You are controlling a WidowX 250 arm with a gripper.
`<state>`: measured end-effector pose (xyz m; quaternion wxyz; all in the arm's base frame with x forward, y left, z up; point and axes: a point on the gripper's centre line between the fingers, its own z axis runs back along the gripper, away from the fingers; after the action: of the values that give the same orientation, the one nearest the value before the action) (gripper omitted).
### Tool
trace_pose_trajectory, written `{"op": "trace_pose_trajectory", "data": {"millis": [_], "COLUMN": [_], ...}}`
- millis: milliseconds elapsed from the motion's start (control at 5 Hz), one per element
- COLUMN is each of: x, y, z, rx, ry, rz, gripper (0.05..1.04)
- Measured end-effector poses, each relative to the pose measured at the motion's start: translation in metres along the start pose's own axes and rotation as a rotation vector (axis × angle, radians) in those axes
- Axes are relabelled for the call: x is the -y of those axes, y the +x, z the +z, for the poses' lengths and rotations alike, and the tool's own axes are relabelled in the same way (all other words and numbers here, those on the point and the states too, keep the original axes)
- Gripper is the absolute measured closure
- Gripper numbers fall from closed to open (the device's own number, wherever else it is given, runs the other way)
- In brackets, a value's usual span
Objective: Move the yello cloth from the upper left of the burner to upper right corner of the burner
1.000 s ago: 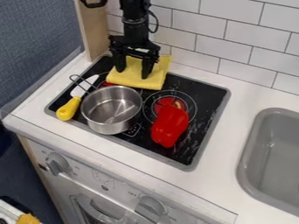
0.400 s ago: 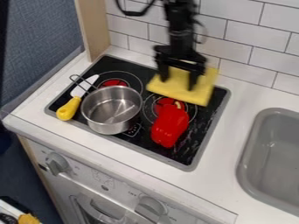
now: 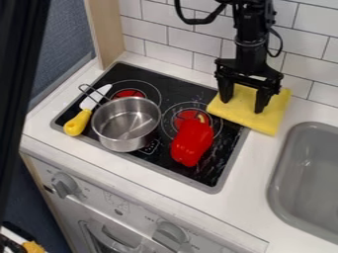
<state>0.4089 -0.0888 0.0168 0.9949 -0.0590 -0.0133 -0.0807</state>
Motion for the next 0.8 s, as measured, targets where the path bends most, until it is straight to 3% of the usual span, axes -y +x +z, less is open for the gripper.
{"op": "trace_pose_trajectory", "data": {"millis": [200, 400, 600, 800], "x": [-0.003, -0.002, 0.011, 0.013], "y": [-0.001, 0.002, 0.006, 0.001], "z": [0.002, 0.033, 0.068, 0.074], "rx": [-0.015, 0.016, 0.088, 0.103], "ry": [0.025, 0.049, 0.077, 0.098], "rz": [-0.011, -0.045, -0.094, -0.095], "gripper": [0.084, 0.084, 0.084, 0.084]}}
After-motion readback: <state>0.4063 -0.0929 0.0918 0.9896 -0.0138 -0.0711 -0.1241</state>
